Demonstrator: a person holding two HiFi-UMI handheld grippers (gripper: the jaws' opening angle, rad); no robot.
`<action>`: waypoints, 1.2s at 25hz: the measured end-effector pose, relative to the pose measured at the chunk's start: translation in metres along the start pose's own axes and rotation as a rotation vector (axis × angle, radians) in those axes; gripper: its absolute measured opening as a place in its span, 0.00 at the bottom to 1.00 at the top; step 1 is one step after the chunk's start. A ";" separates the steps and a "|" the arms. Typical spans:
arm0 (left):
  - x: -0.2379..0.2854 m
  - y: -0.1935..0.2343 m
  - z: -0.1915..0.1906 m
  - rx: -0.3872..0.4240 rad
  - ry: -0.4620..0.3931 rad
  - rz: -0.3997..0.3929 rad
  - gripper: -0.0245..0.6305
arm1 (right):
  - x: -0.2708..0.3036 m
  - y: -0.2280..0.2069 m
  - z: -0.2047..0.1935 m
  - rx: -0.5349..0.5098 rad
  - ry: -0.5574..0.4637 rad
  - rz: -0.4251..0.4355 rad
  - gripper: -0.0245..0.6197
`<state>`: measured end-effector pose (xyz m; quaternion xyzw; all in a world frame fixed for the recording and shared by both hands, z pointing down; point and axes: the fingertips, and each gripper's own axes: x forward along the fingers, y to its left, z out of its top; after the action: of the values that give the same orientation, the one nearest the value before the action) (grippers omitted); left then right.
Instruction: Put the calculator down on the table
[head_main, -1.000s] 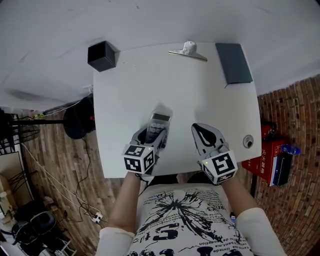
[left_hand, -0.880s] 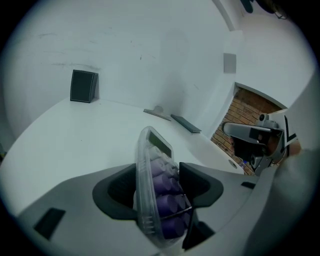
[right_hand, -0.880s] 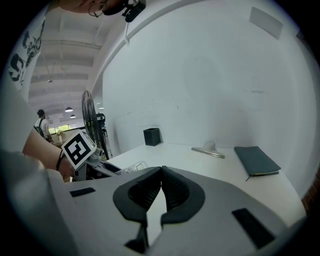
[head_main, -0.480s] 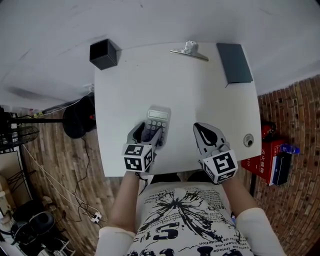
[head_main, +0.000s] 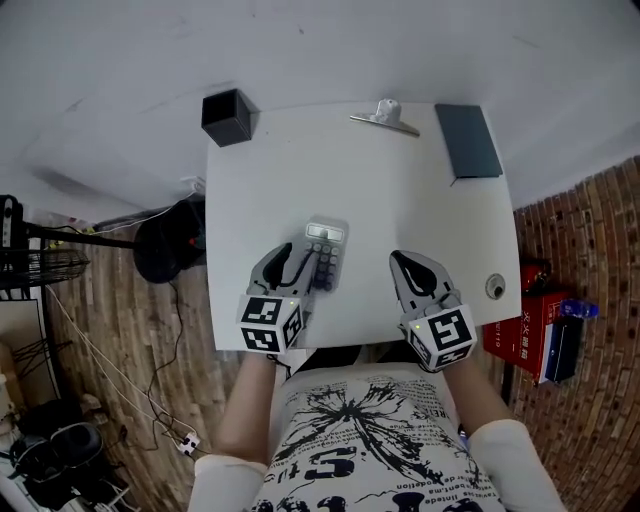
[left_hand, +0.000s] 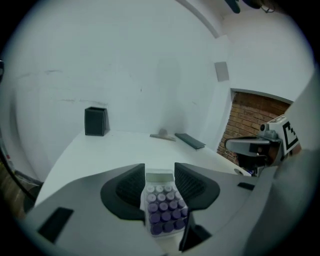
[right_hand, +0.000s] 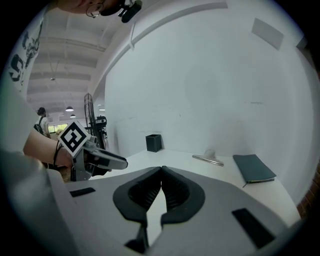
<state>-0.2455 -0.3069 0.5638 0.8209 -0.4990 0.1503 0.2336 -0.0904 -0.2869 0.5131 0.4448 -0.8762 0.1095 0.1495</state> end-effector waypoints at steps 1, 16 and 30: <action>-0.006 -0.001 0.010 0.009 -0.028 0.006 0.33 | -0.002 0.000 0.003 -0.002 -0.009 -0.001 0.06; -0.118 -0.034 0.128 0.115 -0.389 0.043 0.06 | -0.042 0.001 0.083 -0.116 -0.179 -0.018 0.06; -0.153 -0.048 0.140 0.162 -0.433 0.047 0.06 | -0.060 0.007 0.107 -0.194 -0.211 -0.016 0.06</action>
<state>-0.2707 -0.2482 0.3604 0.8382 -0.5428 0.0156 0.0506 -0.0801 -0.2731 0.3919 0.4444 -0.8899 -0.0243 0.0999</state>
